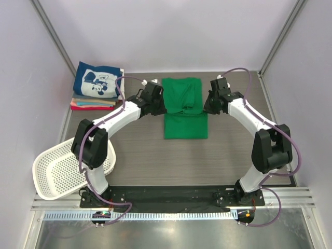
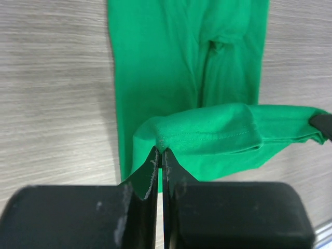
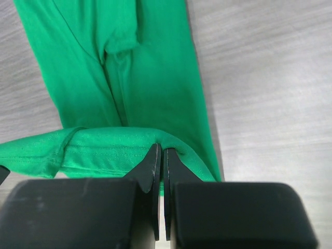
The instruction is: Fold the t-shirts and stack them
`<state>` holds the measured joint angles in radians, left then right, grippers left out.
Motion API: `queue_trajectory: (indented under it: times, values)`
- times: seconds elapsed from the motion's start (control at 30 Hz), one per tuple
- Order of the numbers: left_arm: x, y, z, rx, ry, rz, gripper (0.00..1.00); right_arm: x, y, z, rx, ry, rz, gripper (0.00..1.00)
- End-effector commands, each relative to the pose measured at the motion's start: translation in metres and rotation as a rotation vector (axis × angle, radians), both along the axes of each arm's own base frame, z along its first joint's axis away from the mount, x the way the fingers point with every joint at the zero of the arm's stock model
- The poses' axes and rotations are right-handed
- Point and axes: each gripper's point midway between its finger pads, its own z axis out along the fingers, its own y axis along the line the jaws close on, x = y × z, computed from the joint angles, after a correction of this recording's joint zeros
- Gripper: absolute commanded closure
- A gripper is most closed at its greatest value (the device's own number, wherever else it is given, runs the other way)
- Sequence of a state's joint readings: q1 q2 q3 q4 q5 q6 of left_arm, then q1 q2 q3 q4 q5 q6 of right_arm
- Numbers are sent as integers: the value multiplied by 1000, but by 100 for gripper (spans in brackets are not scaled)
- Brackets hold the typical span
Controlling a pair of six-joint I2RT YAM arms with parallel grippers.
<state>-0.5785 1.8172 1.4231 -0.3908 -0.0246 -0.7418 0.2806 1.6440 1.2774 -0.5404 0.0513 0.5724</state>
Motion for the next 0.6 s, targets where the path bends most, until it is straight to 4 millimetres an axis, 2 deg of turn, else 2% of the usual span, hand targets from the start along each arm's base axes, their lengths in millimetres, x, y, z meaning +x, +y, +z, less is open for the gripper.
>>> queue_trajectory:
  times: [0.0, 0.27, 0.33, 0.37, 0.43, 0.47, 0.5, 0.57]
  values:
    - [12, 2, 9, 7, -16, -19, 100, 29, 5, 17, 19, -76, 42, 99]
    - [27, 13, -8, 43, 29, 5, 100, 55, 7, -7, 71, -23, 64, 99]
    - [31, 16, -11, 46, 38, 15, 100, 64, 5, -5, 79, -32, 60, 99]
    - [32, 16, -17, 51, 51, 17, 100, 67, 5, -15, 78, -12, 59, 99]
    - [37, 19, -18, 52, 53, 27, 100, 76, 6, -15, 89, -15, 64, 99]
    - [40, 21, -27, 63, 68, 32, 98, 79, 6, -17, 89, -12, 67, 99]
    - [46, 18, -23, 39, 67, 24, 96, 83, 6, -27, 93, 7, 67, 97]
    - [55, 18, -27, 39, 85, 18, 88, 97, 4, -21, 103, -15, 63, 81]
